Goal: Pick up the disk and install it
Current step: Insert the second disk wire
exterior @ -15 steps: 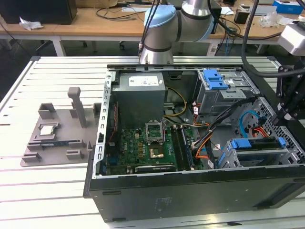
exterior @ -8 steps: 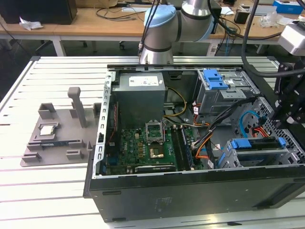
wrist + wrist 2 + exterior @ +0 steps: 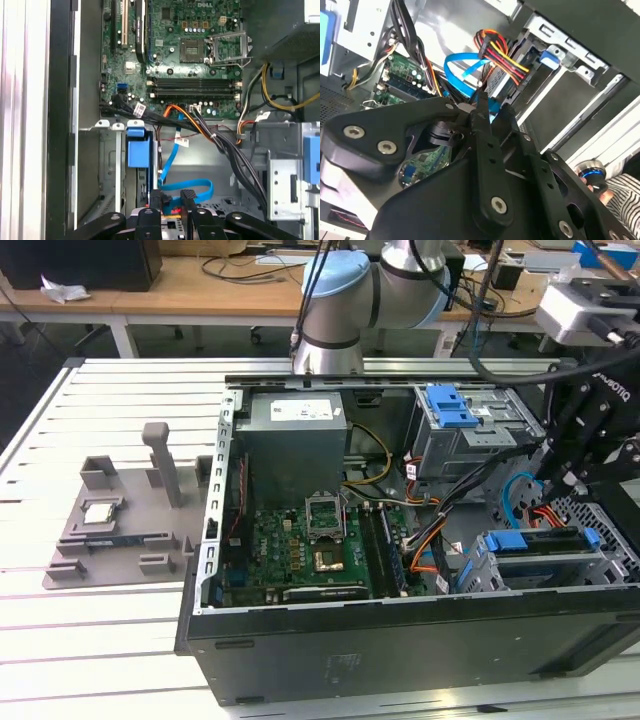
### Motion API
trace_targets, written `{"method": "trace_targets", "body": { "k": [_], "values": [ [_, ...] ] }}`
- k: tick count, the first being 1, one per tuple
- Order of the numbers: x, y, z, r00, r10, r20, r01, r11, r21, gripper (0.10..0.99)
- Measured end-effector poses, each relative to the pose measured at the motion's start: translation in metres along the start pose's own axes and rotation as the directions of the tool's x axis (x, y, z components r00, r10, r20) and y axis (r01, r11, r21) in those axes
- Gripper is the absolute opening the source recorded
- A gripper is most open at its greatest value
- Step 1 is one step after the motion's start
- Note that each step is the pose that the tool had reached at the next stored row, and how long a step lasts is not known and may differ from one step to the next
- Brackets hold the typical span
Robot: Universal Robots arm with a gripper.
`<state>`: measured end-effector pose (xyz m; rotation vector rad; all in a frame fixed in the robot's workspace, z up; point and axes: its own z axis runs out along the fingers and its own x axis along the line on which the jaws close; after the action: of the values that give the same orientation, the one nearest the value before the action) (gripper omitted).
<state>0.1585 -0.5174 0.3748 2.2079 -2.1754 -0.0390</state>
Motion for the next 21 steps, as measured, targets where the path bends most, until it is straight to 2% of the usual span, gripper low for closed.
{"method": "trace_targets", "body": {
  "k": [5, 6, 8, 12, 14, 16, 17, 19, 21],
  "values": [
    [0.0002, 0.0006, 0.0007, 1.0, -0.001, 0.0, 0.001, 1.0, 0.0, 0.302],
    [0.0002, 0.0007, 0.0007, 1.0, -0.001, 0.0, 0.001, 1.0, 0.0, 0.286],
    [0.0003, 0.0007, 0.0007, 1.0, -0.001, 0.0, 0.001, 1.0, 0.0, 0.161],
    [0.0005, 0.0007, 0.0007, 1.0, -0.001, 0.0, 0.001, 1.0, 0.0, 0.161],
    [0.0046, 0.0007, 0.0008, 1.0, -0.001, -0.0025, 0.001, 1.0, 0.0, 0.161],
    [0.0092, 0.0007, 0.0015, 0.9999, -0.001, -0.0104, 0.001, 1.0, 0.0, 0.161],
    [0.0151, 0.0008, 0.0031, 0.9999, 0.0, -0.0169, 0.0, 1.0, 0.0, 0.161],
    [0.0209, 0.0007, 0.0058, 0.9998, 0.0, -0.0185, 0.0, 1.0, 0.0, 0.161],
    [0.0265, 0.0004, 0.0122, 0.9998, 0.0, -0.0185, 0.0, 1.0, 0.0, 0.161]
  ]
}}
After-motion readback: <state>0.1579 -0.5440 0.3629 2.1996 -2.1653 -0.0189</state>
